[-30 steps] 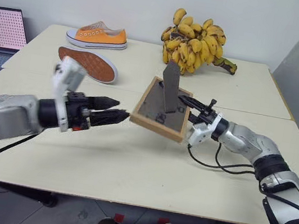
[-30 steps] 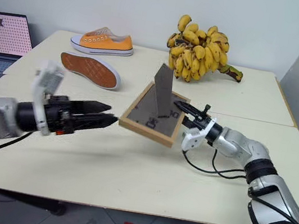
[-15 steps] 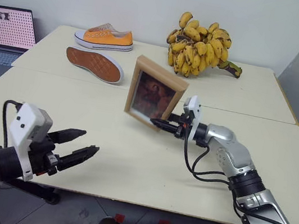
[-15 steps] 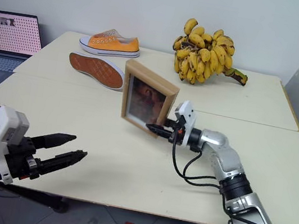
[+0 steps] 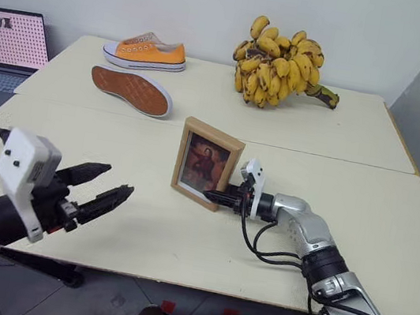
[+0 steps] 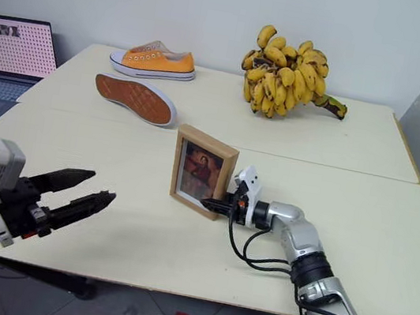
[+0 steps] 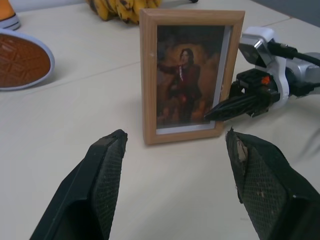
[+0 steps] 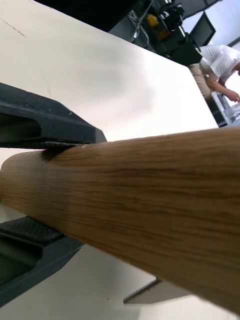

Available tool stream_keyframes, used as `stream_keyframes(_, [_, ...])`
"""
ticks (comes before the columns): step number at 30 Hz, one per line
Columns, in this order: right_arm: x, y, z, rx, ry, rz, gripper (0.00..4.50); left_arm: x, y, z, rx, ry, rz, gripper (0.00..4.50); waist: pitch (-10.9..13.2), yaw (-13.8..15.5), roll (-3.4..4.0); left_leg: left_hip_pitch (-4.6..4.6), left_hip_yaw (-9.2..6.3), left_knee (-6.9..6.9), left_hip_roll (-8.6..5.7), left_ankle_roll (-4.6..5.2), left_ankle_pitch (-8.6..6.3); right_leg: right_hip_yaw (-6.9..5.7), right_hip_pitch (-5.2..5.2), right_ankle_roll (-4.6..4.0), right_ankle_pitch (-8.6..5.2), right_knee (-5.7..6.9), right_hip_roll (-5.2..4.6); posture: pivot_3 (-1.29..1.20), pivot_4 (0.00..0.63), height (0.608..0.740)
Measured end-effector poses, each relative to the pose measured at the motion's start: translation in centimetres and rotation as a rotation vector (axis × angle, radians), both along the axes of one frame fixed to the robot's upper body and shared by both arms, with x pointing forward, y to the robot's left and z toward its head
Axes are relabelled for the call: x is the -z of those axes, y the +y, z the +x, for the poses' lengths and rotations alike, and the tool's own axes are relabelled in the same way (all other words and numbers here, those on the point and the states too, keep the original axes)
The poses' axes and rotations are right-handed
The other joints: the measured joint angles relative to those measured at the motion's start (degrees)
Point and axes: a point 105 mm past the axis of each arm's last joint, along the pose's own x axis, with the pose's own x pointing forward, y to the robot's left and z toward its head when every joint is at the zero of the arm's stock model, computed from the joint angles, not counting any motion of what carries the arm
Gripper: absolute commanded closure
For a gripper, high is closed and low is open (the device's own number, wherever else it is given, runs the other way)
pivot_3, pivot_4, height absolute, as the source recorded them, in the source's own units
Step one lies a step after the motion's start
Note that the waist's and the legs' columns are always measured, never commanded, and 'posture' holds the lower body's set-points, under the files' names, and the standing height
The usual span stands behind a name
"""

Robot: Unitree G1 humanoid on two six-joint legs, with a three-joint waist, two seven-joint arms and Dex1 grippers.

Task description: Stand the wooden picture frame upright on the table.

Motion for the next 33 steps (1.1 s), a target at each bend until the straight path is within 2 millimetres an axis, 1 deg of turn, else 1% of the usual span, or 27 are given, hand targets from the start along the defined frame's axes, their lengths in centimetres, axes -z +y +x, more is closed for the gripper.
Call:
stream_keyframes(1, [0.0,0.0,0.0,0.000,-0.002,-0.001,2.48,0.2,-0.2,0.0,0.006,0.008,-0.002,1.10,0.00,-0.03,0.00,0.01,0.00,0.00,0.00,0.00,0.00,0.00,0.00,0.00,0.00,0.00,0.00,0.00,0.150,0.740])
stream_keyframes(2, [0.3,-0.1,0.1,0.009,0.001,-0.012,2.23,0.3,-0.4,0.1,0.012,0.011,-0.003,1.10,0.00,-0.05,0.00,0.01,-0.01,-0.01,0.01,0.00,0.00,-0.01,0.00,0.00,0.00,0.00,0.01,0.00,0.150,0.740])
stream_keyframes(3, [0.6,-0.4,0.2,0.021,0.007,-0.020,2.10,0.3,-0.6,0.2,0.018,0.005,-0.006,1.10,0.00,0.04,0.00,0.00,-0.01,-0.01,0.00,0.00,0.00,-0.01,0.00,0.00,0.00,0.00,0.01,0.00,0.150,0.740])
stream_keyframes(4, [1.1,-0.7,0.2,0.036,0.012,-0.035,1.77,0.1,-0.8,0.3,0.023,-0.009,-0.011,1.10,0.01,0.11,0.01,0.00,-0.01,-0.01,-0.01,0.00,0.00,0.00,0.00,0.00,0.00,-0.01,0.00,0.00,0.150,0.740])
stream_keyframes(6, [1.3,-0.9,0.3,0.048,0.009,-0.046,1.27,-0.3,-1.0,0.7,0.020,-0.033,-0.025,1.10,0.01,0.06,0.01,-0.01,0.02,-0.01,-0.01,0.00,0.00,0.02,-0.01,0.00,0.00,-0.01,0.00,0.00,0.150,0.740])
stream_keyframes(8, [1.3,-1.1,0.4,0.063,-0.004,-0.055,1.27,-0.4,-1.1,0.9,0.017,-0.050,-0.042,1.10,0.01,0.04,0.01,0.00,0.02,-0.02,0.00,-0.01,0.00,0.02,-0.01,0.01,0.00,-0.02,0.01,0.00,0.150,0.740])
stream_keyframes(13, [1.5,-2.5,0.1,0.086,-0.049,-0.107,1.27,-0.7,-1.4,1.6,0.012,-0.091,-0.086,1.10,0.01,0.13,0.01,-0.01,0.04,-0.07,-0.01,-0.01,0.00,0.04,0.00,0.02,-0.01,-0.10,0.00,0.00,0.150,0.740])
stream_keyframes(14, [1.6,-3.1,-0.1,0.089,-0.071,-0.131,1.27,-0.7,-1.6,1.8,0.019,-0.098,-0.094,1.10,0.01,0.19,0.02,-0.02,0.04,-0.07,-0.01,-0.01,0.00,0.04,0.01,0.02,-0.01,-0.12,0.00,0.00,0.150,0.740])
stream_keyframes(15, [1.6,-4.4,-0.6,0.094,-0.098,-0.171,1.27,-0.9,-2.0,2.0,0.037,-0.112,-0.118,1.10,0.05,0.60,0.08,-0.06,0.00,-0.07,-0.07,-0.01,0.00,0.00,0.05,0.04,-0.02,-0.19,-0.03,0.00,0.150,0.740])
stream_keyframes(17, [1.9,-6.7,-1.3,0.109,-0.122,-0.246,1.27,-0.7,-2.2,2.3,0.047,-0.104,-0.139,1.10,0.07,1.03,0.12,-0.11,0.00,-0.07,-0.07,-0.01,-0.01,0.02,0.09,0.10,-0.01,-0.37,-0.05,0.00,0.150,0.740])
stream_keyframes(18, [1.7,-8.4,-2.0,0.124,-0.131,-0.287,1.27,-0.5,-2.4,2.7,0.059,-0.094,-0.146,1.10,0.09,1.10,0.15,-0.17,0.00,-0.06,-0.06,-0.01,-0.01,0.02,0.07,0.11,0.00,-0.42,-0.04,0.00,0.150,0.740])
stream_keyframes(20, [0.5,-10.2,-3.1,0.133,-0.143,-0.318,1.27,-0.4,-2.5,3.1,0.071,-0.090,-0.151,1.10,0.14,1.16,0.22,-0.21,0.01,-0.07,-0.06,-0.01,0.00,0.05,0.06,0.15,0.02,-0.54,-0.04,0.00,0.150,0.740])
stream_keyframes(21, [-0.5,-10.6,-3.4,0.132,-0.161,-0.321,1.27,-0.4,-2.4,3.2,0.074,-0.090,-0.155,1.10,0.16,1.01,0.25,-0.21,0.02,-0.07,-0.04,-0.01,0.00,0.07,0.05,0.16,0.03,-0.55,-0.03,0.00,0.150,0.740])
stream_keyframes(22, [-2.2,-10.9,-3.7,0.138,-0.190,-0.309,1.27,-0.5,-2.5,3.4,0.083,-0.095,-0.160,1.10,0.16,0.50,0.25,-0.19,0.01,-0.07,-0.01,0.00,-0.01,0.11,0.07,0.18,0.04,-0.59,0.03,0.00,0.150,0.740])
stream_keyframes(23, [-3.6,-11.1,-4.3,0.133,-0.215,-0.301,1.27,-0.6,-2.5,3.6,0.093,-0.099,-0.164,1.10,0.17,0.30,0.28,-0.19,0.01,-0.09,-0.01,0.00,-0.01,0.11,0.06,0.19,0.04,-0.59,0.03,0.00,0.150,0.740])
stream_keyframes(26, [-6.6,-10.9,-5.4,0.117,-0.265,-0.273,1.27,-0.8,-2.4,4.0,0.108,-0.101,-0.172,1.10,0.17,0.14,0.27,-0.18,0.00,-0.10,0.00,0.01,-0.01,0.10,0.07,0.20,0.03,-0.64,0.04,0.00,0.150,0.740])
stream_keyframes(28, [-8.0,-10.7,-5.8,0.122,-0.286,-0.256,1.27,-0.8,-2.5,4.3,0.124,-0.095,-0.178,1.10,0.17,0.20,0.26,-0.22,0.00,-0.08,-0.01,0.01,-0.01,0.10,0.08,0.21,0.05,-0.70,0.04,0.00,0.150,0.740])
stream_keyframes(30, [-8.9,-10.5,-6.0,0.141,-0.299,-0.241,1.27,-0.9,-2.5,4.4,0.143,-0.094,-0.175,1.10,0.17,0.22,0.24,-0.26,0.00,-0.08,-0.03,0.01,-0.01,0.10,0.08,0.24,0.06,-0.75,0.01,0.00,0.150,0.740])
stream_keyframes(33, [-8.7,-10.3,-6.2,0.157,-0.276,-0.231,1.27,-0.8,-2.4,4.4,0.147,-0.083,-0.170,1.10,0.17,0.22,0.23,-0.29,0.02,-0.08,-0.04,0.01,-0.01,0.10,0.06,0.24,0.07,-0.78,-0.01,0.00,0.150,0.740])
